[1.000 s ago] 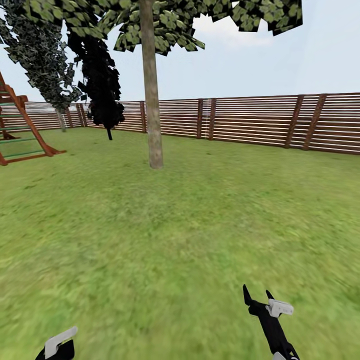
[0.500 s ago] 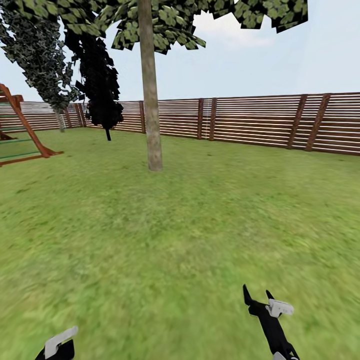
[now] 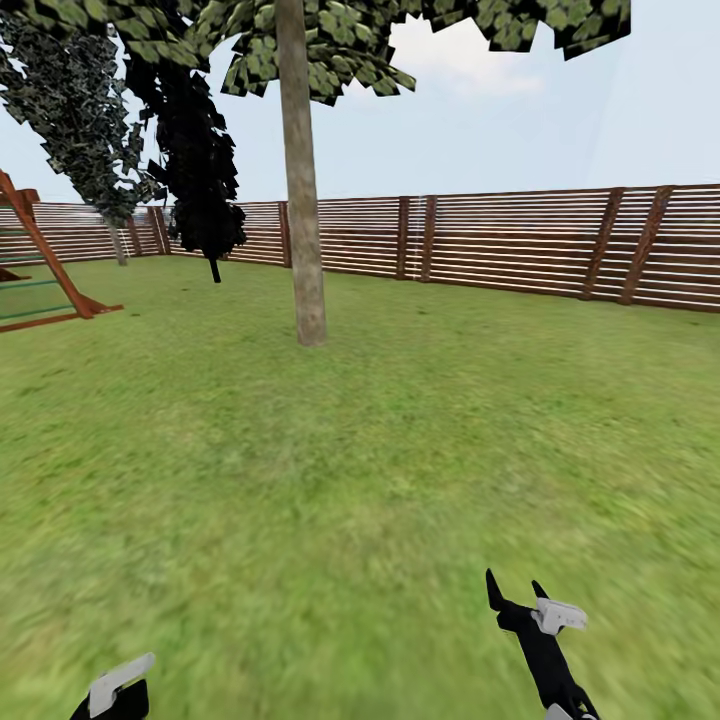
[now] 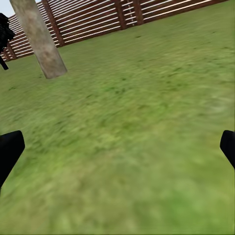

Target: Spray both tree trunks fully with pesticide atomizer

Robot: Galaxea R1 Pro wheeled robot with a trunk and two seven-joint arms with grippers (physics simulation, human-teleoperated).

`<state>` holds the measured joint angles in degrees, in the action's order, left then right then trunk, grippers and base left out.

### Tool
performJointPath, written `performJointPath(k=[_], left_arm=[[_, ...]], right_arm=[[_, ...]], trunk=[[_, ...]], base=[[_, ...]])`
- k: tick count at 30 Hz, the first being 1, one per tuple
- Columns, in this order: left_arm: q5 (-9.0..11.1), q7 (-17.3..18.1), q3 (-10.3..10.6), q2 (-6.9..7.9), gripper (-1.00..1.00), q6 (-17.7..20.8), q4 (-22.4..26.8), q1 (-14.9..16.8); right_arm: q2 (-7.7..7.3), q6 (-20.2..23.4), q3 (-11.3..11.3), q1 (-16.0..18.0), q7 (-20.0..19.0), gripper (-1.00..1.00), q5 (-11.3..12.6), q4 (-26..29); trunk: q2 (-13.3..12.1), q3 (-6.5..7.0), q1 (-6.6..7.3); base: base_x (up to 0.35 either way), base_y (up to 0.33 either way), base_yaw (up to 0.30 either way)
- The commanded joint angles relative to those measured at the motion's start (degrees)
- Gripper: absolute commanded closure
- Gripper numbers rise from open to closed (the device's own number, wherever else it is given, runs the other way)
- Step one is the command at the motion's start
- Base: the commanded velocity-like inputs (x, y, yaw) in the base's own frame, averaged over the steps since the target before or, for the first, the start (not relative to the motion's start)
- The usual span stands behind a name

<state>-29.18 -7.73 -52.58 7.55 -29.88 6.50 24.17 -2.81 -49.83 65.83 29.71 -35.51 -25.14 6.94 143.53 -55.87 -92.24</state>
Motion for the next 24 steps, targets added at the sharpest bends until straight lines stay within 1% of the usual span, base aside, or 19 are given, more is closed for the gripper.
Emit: performJointPath(k=[1, 24], left_arm=[[0.0, 0.0, 0.02, 0.0, 1.0, 0.0, 0.01, 0.0], [0.0, 0.0, 0.02, 0.01, 1.0, 0.0, 0.01, 0.0]], right_arm=[[0.0, 0.0, 0.0, 0.0, 0.0, -1.0, 0.0, 0.0], [0.0, 0.0, 0.0, 0.0, 0.0, -1.0, 0.0, 0.0]], trunk=[[0.0, 0.0, 0.0], [0.0, 0.0, 0.0]], base=[[0.317, 0.143, 0.0], [0.317, 0.121, 0.0]])
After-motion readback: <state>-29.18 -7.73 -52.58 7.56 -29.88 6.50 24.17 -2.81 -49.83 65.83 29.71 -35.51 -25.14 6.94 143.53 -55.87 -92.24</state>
